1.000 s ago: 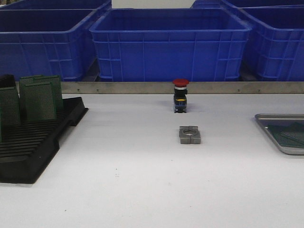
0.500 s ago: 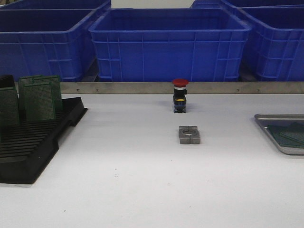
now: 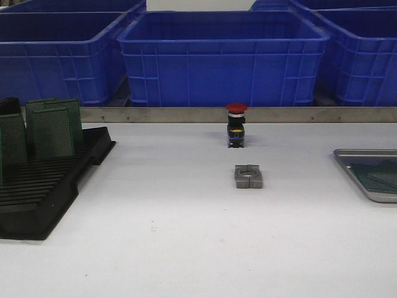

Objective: Place circuit board on tray

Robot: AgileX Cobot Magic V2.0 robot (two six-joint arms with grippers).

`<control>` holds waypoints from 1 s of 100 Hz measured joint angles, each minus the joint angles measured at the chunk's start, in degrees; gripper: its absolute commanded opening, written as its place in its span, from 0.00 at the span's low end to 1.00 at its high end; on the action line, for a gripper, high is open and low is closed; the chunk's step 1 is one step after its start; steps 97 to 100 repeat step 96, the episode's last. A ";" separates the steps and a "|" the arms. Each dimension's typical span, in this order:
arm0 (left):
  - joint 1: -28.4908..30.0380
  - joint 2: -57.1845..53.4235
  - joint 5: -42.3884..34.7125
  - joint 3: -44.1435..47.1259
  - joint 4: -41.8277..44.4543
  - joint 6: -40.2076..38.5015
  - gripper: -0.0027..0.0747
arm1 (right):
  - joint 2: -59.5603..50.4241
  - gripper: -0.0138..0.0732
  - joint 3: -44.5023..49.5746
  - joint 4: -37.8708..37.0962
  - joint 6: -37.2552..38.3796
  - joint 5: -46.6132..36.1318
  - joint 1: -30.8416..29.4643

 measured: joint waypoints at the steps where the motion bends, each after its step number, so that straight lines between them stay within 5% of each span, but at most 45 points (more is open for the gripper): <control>1: 0.00 0.00 -0.02 0.00 0.00 0.00 0.01 | 0.00 0.09 0.00 0.00 0.21 0.02 -0.01; 100: 0.00 0.00 -0.02 0.00 0.00 0.00 0.01 | -0.17 0.09 0.00 5.35 -3.76 2.54 2.88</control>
